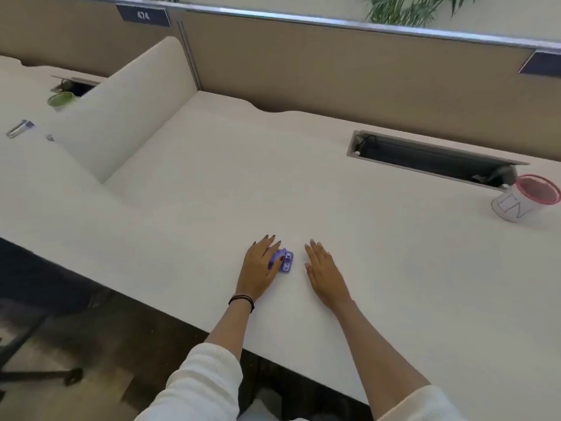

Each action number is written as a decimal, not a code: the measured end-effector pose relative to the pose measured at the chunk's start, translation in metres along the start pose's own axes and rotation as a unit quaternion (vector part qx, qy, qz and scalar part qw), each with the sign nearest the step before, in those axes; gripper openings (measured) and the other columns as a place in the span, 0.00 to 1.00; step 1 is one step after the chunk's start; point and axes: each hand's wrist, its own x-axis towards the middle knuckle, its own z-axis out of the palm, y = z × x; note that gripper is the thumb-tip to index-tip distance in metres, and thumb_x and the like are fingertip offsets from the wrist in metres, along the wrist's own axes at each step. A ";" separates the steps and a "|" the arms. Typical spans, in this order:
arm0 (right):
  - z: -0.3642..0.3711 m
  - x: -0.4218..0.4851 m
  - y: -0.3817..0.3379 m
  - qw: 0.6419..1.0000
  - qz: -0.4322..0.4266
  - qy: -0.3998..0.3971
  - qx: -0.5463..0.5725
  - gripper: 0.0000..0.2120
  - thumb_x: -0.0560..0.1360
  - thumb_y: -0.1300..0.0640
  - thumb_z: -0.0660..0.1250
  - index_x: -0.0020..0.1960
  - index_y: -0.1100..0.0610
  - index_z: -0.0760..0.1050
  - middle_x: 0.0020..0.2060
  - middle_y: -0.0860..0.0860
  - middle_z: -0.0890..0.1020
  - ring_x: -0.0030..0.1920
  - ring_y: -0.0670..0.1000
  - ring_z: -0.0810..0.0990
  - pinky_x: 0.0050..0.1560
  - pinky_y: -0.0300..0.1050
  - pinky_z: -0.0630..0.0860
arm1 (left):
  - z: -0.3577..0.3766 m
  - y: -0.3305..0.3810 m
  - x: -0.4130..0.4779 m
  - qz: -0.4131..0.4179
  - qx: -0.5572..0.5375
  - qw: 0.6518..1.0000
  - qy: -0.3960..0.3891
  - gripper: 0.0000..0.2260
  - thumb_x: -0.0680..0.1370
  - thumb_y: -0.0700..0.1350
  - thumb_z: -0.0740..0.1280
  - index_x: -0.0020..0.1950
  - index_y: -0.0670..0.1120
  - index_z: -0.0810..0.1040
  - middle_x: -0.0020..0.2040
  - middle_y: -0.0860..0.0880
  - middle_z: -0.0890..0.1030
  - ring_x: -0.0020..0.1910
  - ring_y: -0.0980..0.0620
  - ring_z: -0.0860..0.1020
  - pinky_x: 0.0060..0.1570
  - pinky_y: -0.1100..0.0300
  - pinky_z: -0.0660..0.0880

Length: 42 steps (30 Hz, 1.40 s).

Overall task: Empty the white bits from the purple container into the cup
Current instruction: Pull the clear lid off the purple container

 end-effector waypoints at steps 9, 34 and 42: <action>0.024 -0.005 -0.008 0.999 -0.045 -0.008 -0.014 0.22 0.80 0.62 0.50 0.74 0.60 0.55 0.75 0.54 0.60 0.76 0.51 0.56 0.75 0.46 0.44 | 0.004 -0.004 -0.003 -0.010 0.002 1.000 -0.006 0.18 0.76 0.42 0.69 0.65 0.40 0.75 0.63 0.42 0.77 0.69 0.42 0.70 0.70 0.42 0.64; 0.004 0.015 -0.029 0.990 0.076 0.016 0.116 0.27 0.76 0.66 0.54 0.74 0.57 0.56 0.72 0.52 0.66 0.69 0.53 0.66 0.68 0.47 0.64 | -0.002 0.017 0.040 -0.309 -0.209 0.923 0.094 0.13 0.81 0.43 0.55 0.40 0.48 0.75 0.35 0.52 0.76 0.36 0.50 0.71 0.31 0.62 0.63; -0.026 0.040 -0.032 0.954 0.145 0.001 0.263 0.23 0.79 0.64 0.54 0.73 0.60 0.58 0.72 0.56 0.64 0.63 0.56 0.72 0.66 0.44 0.65 | -0.005 0.010 0.064 -0.430 -0.344 0.835 0.019 0.18 0.80 0.41 0.56 0.31 0.48 0.58 0.31 0.49 0.60 0.31 0.51 0.58 0.31 0.59 0.53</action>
